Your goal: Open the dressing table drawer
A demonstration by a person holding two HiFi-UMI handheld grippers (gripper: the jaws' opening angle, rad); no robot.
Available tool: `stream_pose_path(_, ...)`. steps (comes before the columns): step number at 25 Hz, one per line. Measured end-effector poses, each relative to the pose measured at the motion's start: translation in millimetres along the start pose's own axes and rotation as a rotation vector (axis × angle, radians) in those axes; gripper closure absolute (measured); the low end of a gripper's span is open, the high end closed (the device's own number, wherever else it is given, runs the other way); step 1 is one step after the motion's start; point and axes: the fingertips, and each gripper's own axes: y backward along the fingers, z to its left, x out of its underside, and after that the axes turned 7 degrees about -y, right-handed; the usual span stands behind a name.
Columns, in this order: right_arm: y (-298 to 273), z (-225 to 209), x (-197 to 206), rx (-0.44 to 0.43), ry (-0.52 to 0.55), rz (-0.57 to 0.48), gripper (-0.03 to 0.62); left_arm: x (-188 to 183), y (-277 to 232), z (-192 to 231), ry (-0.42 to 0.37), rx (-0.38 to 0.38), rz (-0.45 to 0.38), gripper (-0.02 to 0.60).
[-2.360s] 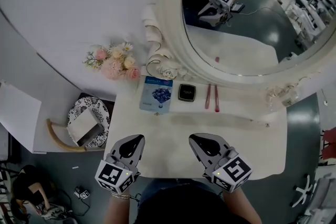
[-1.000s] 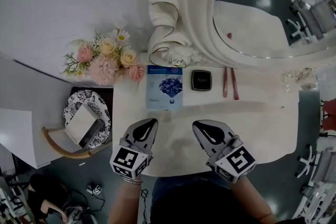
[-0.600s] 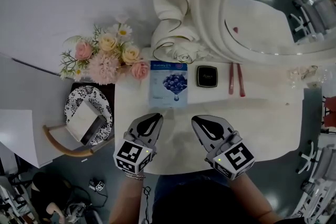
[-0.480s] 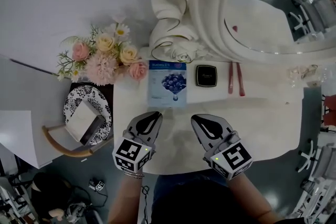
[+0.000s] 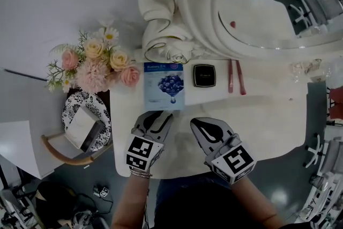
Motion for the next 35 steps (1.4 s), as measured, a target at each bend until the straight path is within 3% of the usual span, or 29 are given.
stream_pose_path(7,6.4,-2.7,-1.8,0.010,0.000,-0.008,0.576,-1.9,-12.1,2.8,0.000,-0.018,0.022,0.430)
stream_pose_path(15,10.9,-1.3,-1.2,0.008,0.005,-0.014,0.576,-2.1,-13.7,5.6,0.025,-0.010,0.020,0.488)
stream_pose_path(35,23.7,8.8,1.2,0.015,0.023,-0.022,0.576,14.3,4.5,-20.8,0.041,0.015,0.037,0.492)
